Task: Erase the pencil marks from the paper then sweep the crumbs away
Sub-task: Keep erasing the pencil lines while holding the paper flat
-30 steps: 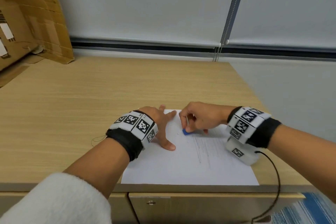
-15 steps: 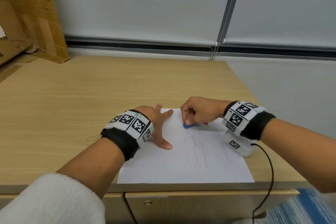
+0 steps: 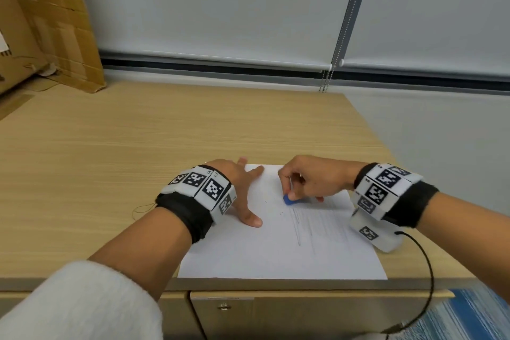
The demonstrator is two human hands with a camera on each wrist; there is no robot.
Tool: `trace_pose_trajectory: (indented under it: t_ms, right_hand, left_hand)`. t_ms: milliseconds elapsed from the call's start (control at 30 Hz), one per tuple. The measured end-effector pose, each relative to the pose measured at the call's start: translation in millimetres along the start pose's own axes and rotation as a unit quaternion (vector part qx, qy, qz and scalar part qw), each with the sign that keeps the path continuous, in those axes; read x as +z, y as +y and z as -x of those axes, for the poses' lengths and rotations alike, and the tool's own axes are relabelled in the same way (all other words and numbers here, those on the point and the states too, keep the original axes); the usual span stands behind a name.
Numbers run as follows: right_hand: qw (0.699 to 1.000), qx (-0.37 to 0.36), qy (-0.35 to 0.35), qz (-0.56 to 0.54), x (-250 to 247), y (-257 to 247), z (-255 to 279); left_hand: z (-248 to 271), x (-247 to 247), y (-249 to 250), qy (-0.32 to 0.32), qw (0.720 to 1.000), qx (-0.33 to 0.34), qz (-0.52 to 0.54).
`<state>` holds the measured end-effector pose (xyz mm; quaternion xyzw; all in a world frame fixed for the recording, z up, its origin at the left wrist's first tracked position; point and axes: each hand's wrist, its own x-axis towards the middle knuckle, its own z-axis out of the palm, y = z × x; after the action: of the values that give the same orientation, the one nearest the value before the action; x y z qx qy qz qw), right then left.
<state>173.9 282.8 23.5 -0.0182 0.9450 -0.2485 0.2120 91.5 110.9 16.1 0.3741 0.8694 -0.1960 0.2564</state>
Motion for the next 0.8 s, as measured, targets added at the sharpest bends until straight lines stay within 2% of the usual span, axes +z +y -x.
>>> trace_pose_trajectory:
  t_ms: [67, 233, 267, 400, 567, 700, 733, 800]
  right_hand:
    - [0.998, -0.008, -0.055, 0.007, 1.3, -3.7, 5.4]
    - [0.997, 0.008, 0.069, -0.016, 7.0, 1.5, 4.0]
    - [0.998, 0.008, 0.064, -0.02, 10.0, 2.0, 7.2]
    - [0.999, -0.007, -0.047, -0.007, 12.0, -8.2, 20.1]
    - [0.999, 0.007, 0.037, -0.032, 16.5, -7.1, 22.1]
    - [0.998, -0.013, -0.055, -0.014, 24.9, -12.4, 38.7]
    - [0.998, -0.016, -0.056, -0.012, 24.2, -13.5, 38.9]
    - [1.0, -0.014, -0.014, -0.015, 22.6, -11.6, 35.9]
  left_hand:
    - [-0.7, 0.7, 0.4, 0.003, 1.0, -0.002, -0.004]
    - [-1.7, 0.5, 0.2, 0.006, 1.0, -0.002, -0.005]
    - [-1.6, 0.4, 0.0, 0.007, 1.0, -0.003, -0.006]
    - [-2.0, 0.1, 0.6, 0.001, 1.0, -0.007, -0.006]
    - [-0.4, -0.4, 0.3, -0.003, 1.0, -0.005, -0.006]
    - [0.6, -1.1, 0.9, -0.005, 1.0, -0.006, -0.007]
    - [0.5, -1.6, 1.0, -0.007, 1.0, -0.008, -0.005]
    - [0.2, -2.8, 0.9, -0.011, 1.0, -0.011, -0.005]
